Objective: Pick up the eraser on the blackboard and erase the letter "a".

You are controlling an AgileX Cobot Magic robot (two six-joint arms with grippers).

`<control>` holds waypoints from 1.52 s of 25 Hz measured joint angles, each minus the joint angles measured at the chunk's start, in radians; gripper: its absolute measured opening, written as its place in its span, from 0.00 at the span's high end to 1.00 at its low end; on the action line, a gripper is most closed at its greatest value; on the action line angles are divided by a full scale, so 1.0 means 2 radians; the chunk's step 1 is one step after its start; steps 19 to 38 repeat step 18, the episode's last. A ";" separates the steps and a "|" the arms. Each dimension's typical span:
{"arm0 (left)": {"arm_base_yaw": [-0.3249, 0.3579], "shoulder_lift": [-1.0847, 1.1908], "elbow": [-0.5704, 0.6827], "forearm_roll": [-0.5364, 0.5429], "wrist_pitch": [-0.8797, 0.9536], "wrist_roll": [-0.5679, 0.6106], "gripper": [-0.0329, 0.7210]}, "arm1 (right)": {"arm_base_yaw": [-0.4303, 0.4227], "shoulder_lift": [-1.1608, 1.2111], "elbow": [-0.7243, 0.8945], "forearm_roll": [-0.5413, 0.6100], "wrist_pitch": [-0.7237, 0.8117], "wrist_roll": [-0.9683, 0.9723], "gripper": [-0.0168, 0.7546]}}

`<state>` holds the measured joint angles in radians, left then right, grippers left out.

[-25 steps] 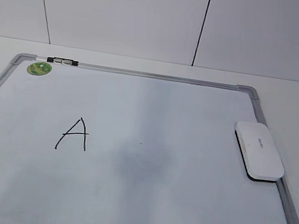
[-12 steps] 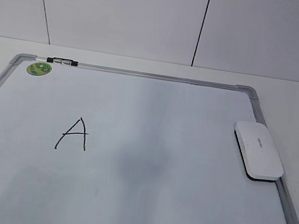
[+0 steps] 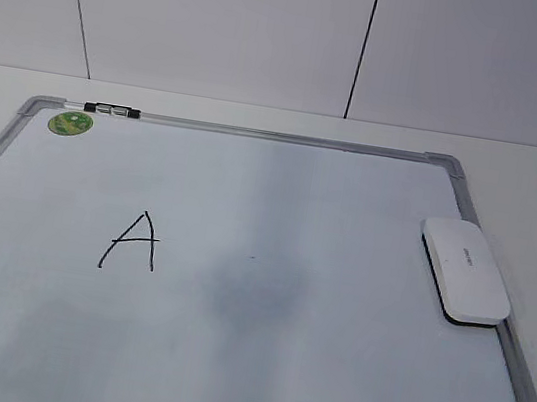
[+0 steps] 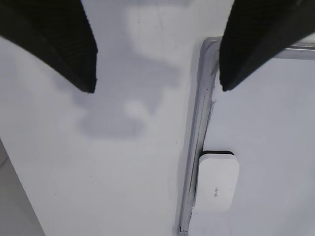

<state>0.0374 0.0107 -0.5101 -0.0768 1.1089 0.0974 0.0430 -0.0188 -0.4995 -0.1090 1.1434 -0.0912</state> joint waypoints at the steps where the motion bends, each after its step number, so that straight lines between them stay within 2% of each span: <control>1: 0.000 0.000 0.000 0.000 0.000 0.000 0.30 | 0.000 0.000 0.000 0.000 0.000 0.000 0.21; 38: 0.000 0.000 0.000 0.000 0.000 0.000 0.30 | 0.000 0.000 0.000 0.000 0.000 0.000 0.21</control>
